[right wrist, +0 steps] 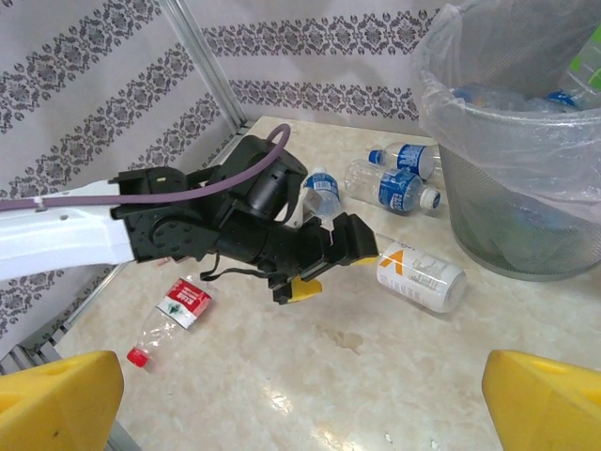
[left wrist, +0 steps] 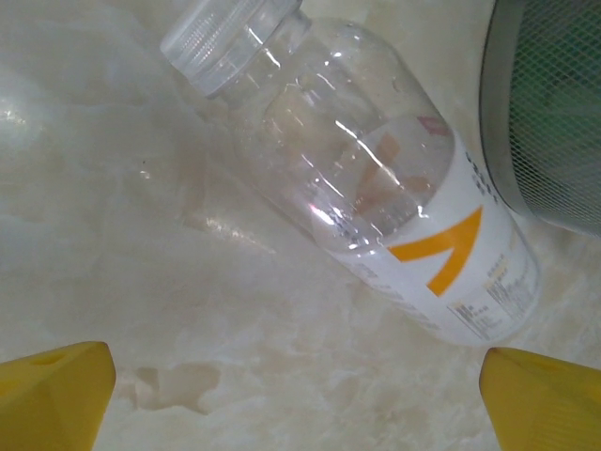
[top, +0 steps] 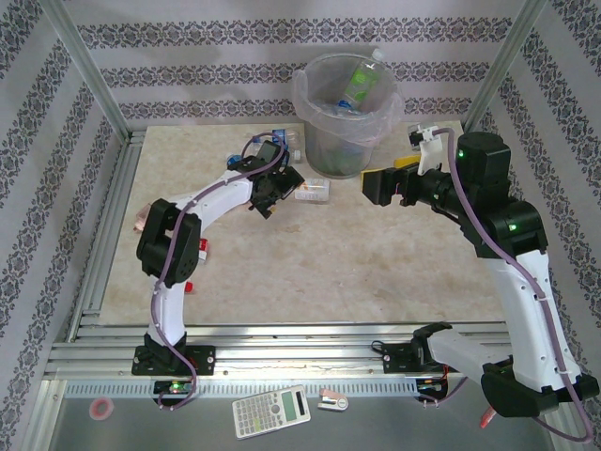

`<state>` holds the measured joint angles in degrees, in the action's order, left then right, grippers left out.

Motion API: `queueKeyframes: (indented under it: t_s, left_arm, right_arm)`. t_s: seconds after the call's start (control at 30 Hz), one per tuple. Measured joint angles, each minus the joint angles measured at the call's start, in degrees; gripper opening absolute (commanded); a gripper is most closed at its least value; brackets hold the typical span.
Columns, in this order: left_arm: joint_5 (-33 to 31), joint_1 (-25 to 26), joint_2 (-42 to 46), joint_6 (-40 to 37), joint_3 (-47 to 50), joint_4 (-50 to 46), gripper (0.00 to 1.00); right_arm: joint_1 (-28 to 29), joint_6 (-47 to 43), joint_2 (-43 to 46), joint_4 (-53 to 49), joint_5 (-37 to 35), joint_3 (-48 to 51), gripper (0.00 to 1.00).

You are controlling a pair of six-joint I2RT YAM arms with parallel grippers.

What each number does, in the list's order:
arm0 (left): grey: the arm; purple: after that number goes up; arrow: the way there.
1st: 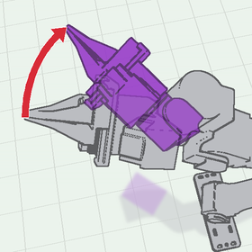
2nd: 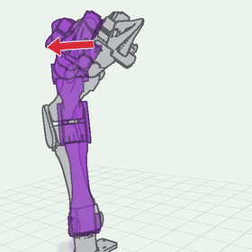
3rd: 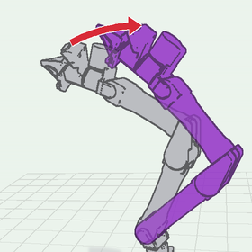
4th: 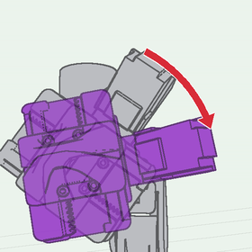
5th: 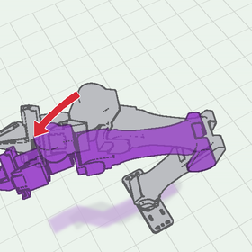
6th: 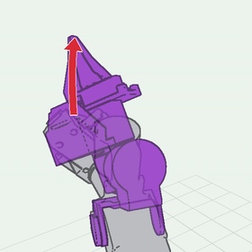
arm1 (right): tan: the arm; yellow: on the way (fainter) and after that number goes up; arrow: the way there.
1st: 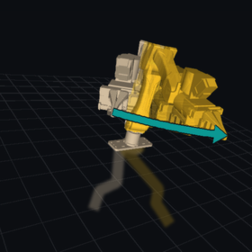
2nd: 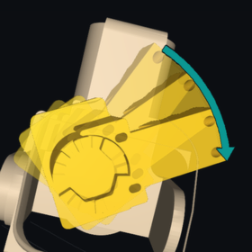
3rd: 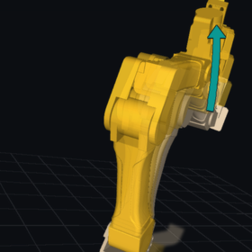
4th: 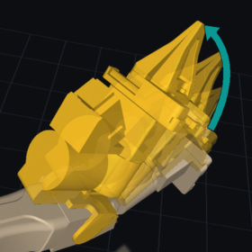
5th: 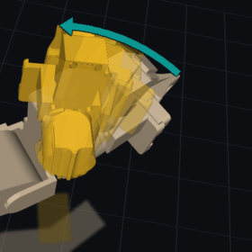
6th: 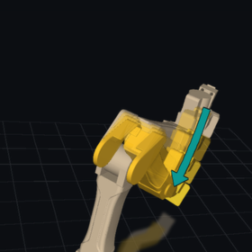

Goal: Throw the plastic bottles in the bin

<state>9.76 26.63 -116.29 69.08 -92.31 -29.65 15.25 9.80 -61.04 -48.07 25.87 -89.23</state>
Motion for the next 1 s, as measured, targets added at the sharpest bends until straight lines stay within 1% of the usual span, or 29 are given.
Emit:
queueKeyframes:
  t_s: [0.17,0.53,0.77,0.87,1.0]
  left_arm:
    - [-0.7,0.0,-3.8,0.5,-4.6,-1.0,1.0]
    - [-1.9,0.0,-9.5,3.2,-9.1,-1.0,1.0]
    - [-3.4,0.0,-13.3,3.6,-14.5,-0.9,1.0]
    - [-3.4,-0.1,-16.0,3.7,-18.2,-0.9,1.0]
    - [-3.0,-0.5,-19.0,3.6,-22.3,-1.4,0.98]
  right_arm:
    - [0.0,-0.7,0.0,-0.6,0.0,0.0,0.98]
    - [0.0,-0.8,0.0,-0.6,0.2,0.0,0.98]
    - [0.0,-0.8,0.6,-0.5,0.2,0.3,0.98]
    - [0.0,-0.8,0.8,-0.5,0.2,0.7,0.98]
    - [0.0,-0.8,0.8,-0.5,0.2,1.2,0.98]
